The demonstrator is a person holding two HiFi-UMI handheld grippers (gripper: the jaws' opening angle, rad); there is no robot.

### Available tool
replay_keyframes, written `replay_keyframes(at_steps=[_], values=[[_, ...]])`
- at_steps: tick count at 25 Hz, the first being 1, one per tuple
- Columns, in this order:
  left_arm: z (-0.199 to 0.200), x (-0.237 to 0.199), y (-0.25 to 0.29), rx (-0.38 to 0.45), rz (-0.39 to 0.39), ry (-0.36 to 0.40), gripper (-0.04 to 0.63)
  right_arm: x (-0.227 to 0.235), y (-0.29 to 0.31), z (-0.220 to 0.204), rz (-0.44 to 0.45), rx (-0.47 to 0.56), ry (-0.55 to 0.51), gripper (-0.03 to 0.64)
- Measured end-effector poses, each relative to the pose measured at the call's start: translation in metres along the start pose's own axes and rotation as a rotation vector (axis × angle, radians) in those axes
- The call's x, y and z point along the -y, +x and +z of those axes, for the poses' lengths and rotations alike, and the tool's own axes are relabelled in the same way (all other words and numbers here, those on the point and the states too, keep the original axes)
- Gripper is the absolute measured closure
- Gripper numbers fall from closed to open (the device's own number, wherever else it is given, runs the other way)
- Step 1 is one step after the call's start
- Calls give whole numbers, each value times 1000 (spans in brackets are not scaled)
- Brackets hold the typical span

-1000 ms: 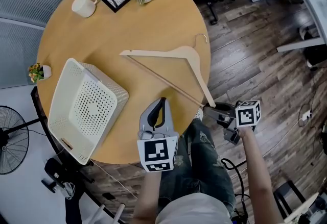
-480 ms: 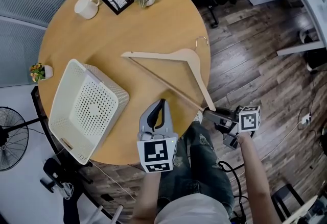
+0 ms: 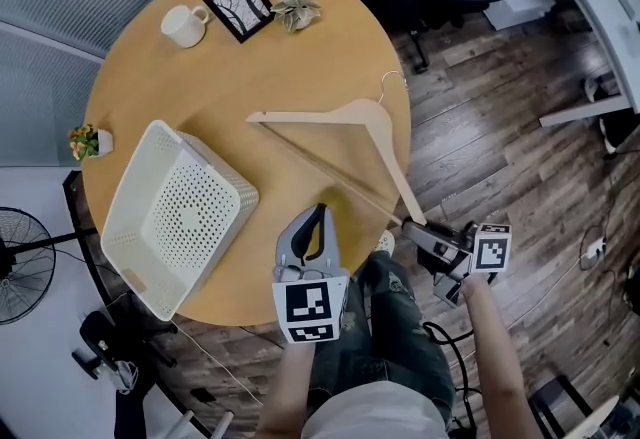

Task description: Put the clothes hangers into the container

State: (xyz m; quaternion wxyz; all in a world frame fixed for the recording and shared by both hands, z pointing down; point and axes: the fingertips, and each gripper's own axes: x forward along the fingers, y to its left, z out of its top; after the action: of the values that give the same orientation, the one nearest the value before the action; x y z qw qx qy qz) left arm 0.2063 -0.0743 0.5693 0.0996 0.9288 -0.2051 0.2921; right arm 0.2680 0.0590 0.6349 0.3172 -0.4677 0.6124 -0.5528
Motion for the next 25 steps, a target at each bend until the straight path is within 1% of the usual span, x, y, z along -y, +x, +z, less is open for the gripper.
replay_keyframes(at_steps=[13, 17, 25], values=[[22, -3, -22, 60, 35, 3, 595, -25, -1, 4, -10, 40, -15, 538], [28, -4, -28, 79, 50, -1, 595, -40, -1, 10, 38, 74, 17, 538], [41, -3, -42, 127, 83, -3, 595, -67, -5, 32, 75, 136, 15, 538]])
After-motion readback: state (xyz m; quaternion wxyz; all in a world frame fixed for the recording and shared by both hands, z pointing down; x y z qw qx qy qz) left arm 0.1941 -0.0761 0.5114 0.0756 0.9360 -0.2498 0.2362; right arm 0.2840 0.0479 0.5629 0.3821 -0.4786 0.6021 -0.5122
